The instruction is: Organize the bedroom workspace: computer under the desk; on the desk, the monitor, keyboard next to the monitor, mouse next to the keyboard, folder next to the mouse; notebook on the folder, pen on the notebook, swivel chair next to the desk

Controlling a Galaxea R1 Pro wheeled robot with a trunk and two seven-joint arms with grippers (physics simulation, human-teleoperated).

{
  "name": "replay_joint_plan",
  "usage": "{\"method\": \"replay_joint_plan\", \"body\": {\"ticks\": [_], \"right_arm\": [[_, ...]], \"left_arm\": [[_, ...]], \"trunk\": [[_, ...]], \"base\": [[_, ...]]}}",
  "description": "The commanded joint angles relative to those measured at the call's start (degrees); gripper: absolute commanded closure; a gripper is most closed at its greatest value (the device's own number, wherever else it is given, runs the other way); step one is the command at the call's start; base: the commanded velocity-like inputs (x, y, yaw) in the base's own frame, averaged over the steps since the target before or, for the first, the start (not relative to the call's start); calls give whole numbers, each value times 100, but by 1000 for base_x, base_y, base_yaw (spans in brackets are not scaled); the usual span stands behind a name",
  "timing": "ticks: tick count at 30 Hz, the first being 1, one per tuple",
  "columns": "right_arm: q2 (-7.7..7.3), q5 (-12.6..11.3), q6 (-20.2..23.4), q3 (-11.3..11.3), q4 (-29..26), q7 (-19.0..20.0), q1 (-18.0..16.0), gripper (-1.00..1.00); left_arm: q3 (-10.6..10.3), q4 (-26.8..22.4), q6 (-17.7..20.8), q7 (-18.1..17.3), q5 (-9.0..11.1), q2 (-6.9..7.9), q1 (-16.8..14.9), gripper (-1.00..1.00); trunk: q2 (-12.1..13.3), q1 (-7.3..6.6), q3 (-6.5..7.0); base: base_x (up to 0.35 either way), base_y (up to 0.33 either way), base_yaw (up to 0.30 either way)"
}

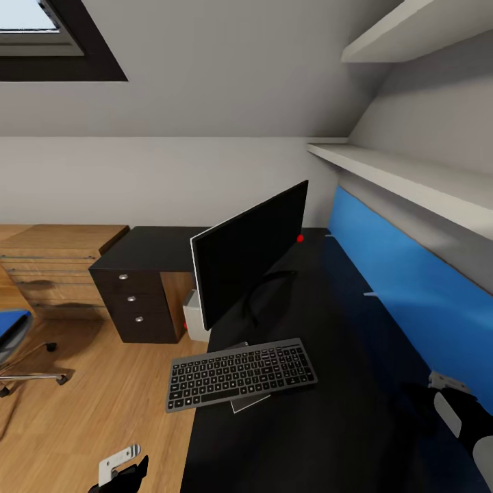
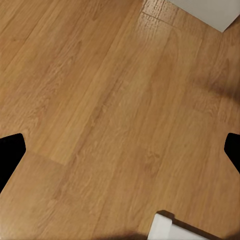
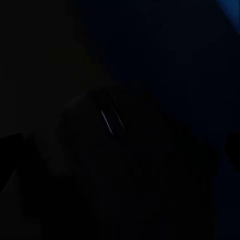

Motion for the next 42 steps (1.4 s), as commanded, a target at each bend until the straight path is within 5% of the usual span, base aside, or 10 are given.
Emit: {"method": "replay_joint_plan", "body": {"ticks": [1,42], "right_arm": [[1,-36,41,-8,-5,-16,1,-100],[1,-39,42,-34,127,-18,1,-100]], "left_arm": [[-46,-6,-21,53,57,10,-3,-100],[-43,-6,-22,57,60,10,-3,-100]], "trunk": [[-4,0,-7],[-124,66,-61]], "base": [[0,0,0],[0,0,0]]}}
